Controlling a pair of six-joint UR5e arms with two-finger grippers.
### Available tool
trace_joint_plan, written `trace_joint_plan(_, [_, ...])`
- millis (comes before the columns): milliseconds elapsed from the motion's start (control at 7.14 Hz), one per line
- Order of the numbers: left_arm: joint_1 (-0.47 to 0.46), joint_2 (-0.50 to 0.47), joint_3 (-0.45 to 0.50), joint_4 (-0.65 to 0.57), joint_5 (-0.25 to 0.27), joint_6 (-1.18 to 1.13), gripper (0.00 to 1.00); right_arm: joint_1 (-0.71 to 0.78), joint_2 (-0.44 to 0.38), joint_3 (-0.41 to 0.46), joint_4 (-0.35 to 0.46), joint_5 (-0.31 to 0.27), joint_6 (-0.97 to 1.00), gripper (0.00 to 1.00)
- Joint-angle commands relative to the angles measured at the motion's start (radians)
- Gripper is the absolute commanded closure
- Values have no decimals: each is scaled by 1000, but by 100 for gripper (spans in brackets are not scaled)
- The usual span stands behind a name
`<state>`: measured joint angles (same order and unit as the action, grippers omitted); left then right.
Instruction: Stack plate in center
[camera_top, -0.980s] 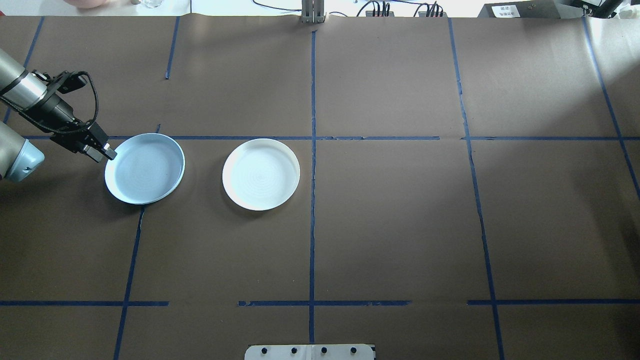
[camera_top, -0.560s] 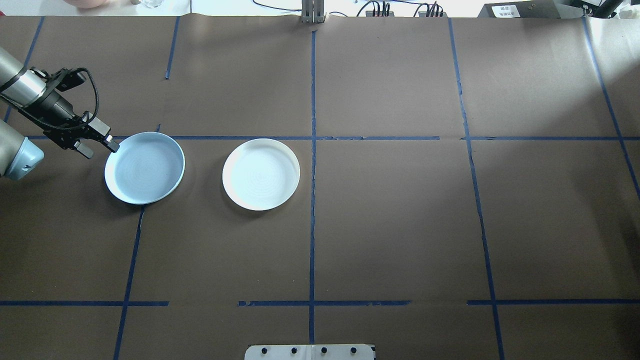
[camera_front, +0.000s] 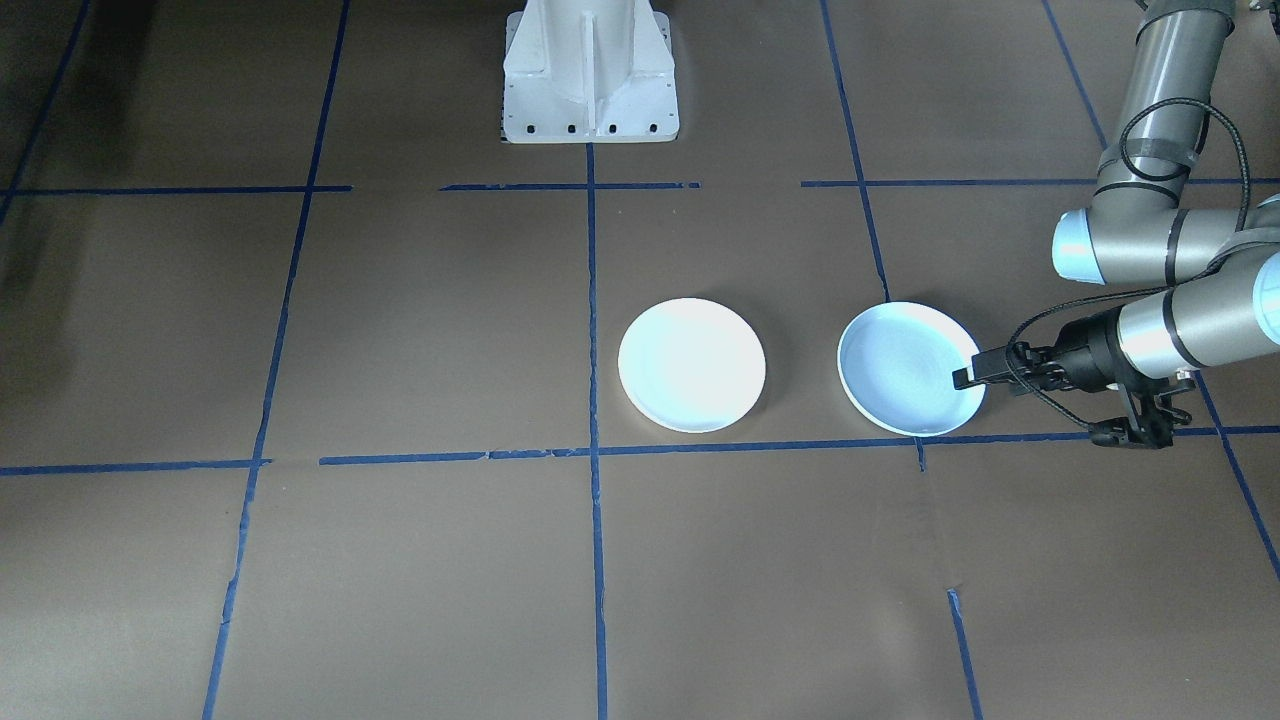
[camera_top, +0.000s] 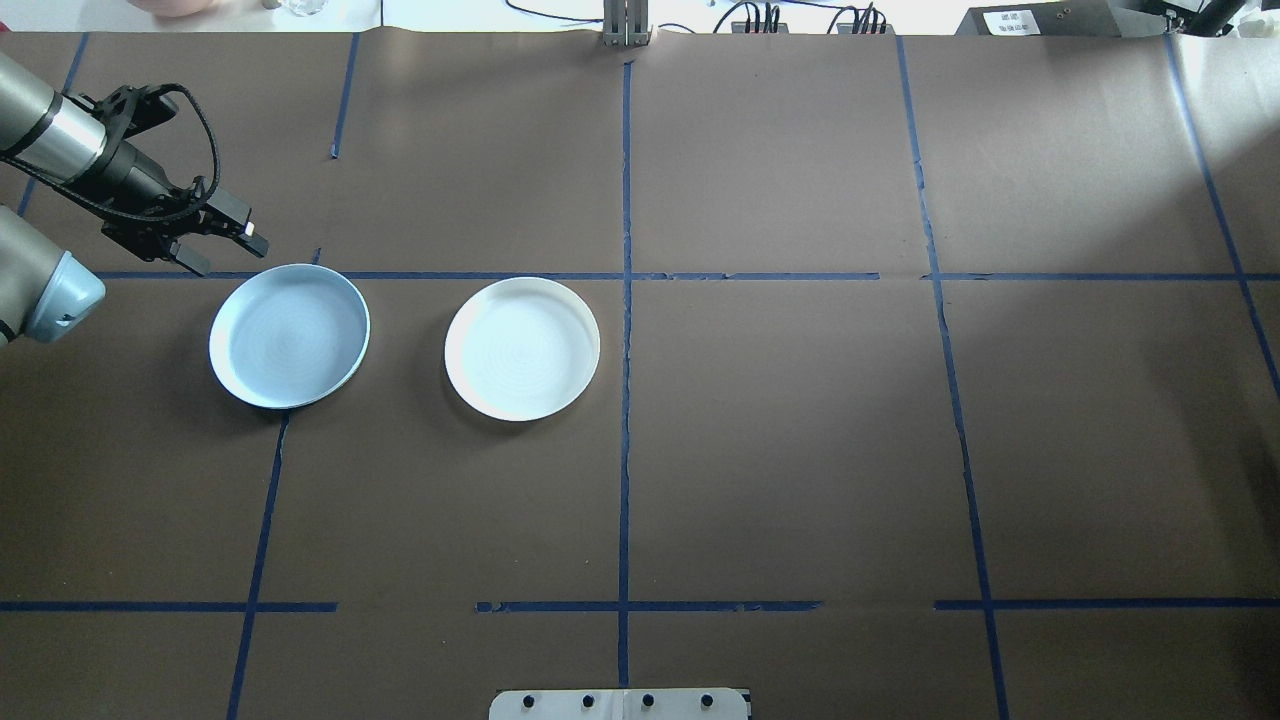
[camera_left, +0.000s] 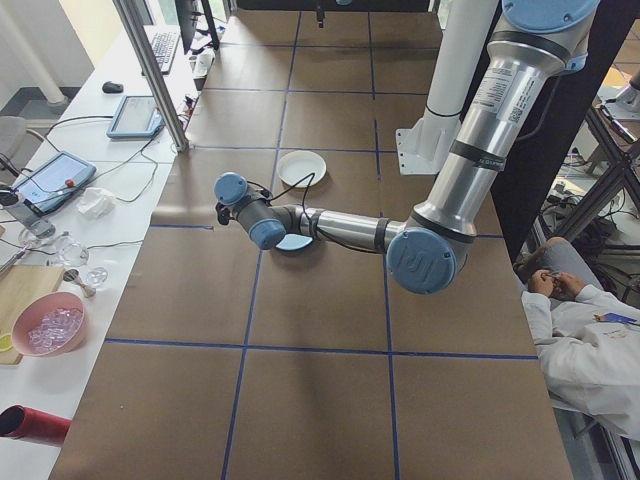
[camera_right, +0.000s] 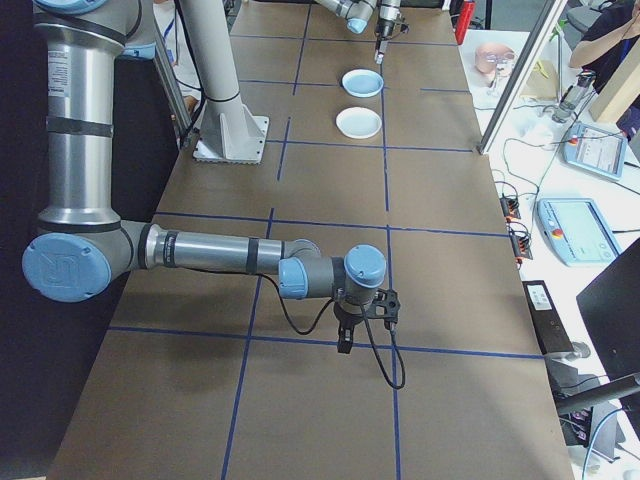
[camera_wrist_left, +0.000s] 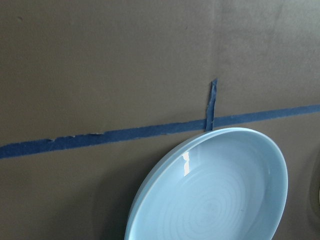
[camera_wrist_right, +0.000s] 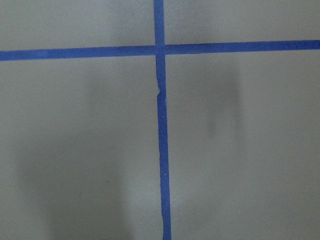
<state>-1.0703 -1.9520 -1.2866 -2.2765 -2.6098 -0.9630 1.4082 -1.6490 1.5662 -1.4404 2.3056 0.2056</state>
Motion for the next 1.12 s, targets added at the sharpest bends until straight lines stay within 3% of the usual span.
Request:
trace_joint_plan(0, [91,-22,-33,-144,97,-198,0,0,0,0,0,0,0,0])
trace_joint_plan(280, [142,-54,-33,-178,103,-251,0,0,0,0,0,0,0,0])
trace_joint_plan(560, [214,-85,-22,-270,170,-442,0,0,0,0,0,0,0,0])
trace_joint_plan(700, [231,-100,-25,-271,172,-456,0,0,0,0,0,0,0,0])
trace_joint_plan(840, [269,-116,-28,-264,212,-457,0,0,0,0,0,0,0,0])
trace_joint_plan(980, [314,-119,-30,-258,287,-465,2,0,0,0,0,0,0,0])
